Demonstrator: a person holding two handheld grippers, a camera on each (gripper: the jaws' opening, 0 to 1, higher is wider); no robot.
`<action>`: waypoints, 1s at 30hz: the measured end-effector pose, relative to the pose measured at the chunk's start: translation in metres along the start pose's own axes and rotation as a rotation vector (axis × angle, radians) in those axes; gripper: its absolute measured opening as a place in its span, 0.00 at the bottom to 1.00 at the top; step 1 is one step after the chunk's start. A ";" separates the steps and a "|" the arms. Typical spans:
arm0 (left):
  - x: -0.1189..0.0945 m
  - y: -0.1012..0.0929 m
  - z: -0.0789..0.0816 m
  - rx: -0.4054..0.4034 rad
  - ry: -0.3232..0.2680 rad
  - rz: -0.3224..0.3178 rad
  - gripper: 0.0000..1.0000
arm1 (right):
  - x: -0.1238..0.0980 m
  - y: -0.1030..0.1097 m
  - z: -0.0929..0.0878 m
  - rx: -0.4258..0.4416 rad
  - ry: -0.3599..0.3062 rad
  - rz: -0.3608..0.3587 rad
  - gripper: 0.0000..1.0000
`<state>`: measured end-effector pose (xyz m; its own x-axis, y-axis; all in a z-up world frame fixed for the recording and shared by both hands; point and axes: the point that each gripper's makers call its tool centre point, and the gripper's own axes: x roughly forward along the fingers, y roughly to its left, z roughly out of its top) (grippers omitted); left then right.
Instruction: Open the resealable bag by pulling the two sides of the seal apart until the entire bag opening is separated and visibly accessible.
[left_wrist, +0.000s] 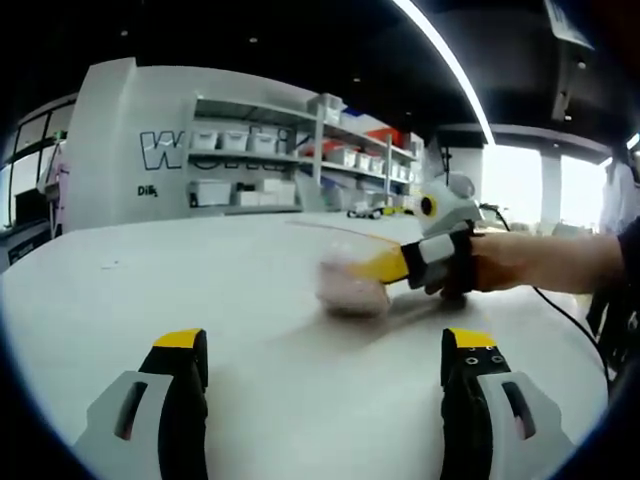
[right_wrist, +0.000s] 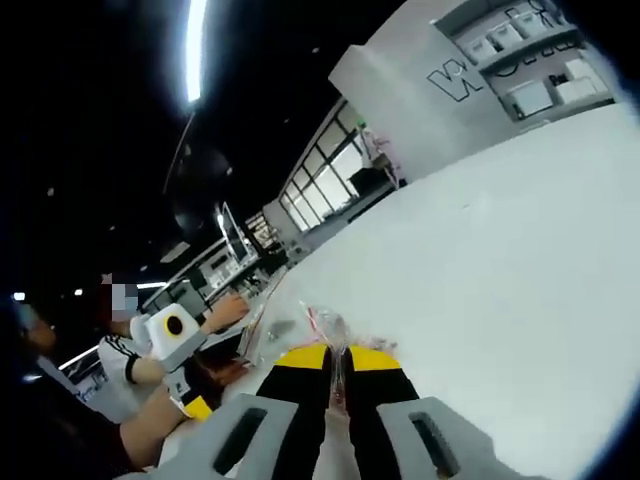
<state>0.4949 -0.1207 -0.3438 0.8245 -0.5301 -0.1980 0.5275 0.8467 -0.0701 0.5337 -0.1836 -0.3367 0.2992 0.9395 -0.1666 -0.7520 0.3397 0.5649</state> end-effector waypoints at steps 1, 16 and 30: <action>0.000 0.000 0.000 0.000 0.000 0.001 0.96 | 0.000 0.001 0.000 0.003 0.000 0.001 0.00; 0.000 0.000 0.000 0.000 -0.001 0.000 0.96 | -0.005 0.004 -0.004 0.036 -0.007 -0.005 0.00; 0.000 -0.001 0.001 -0.003 -0.006 -0.003 0.96 | -0.010 0.009 -0.009 0.060 -0.005 -0.004 0.00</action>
<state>0.4944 -0.1213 -0.3431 0.8242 -0.5328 -0.1920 0.5293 0.8452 -0.0734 0.5191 -0.1891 -0.3370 0.3052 0.9379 -0.1649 -0.7146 0.3400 0.6113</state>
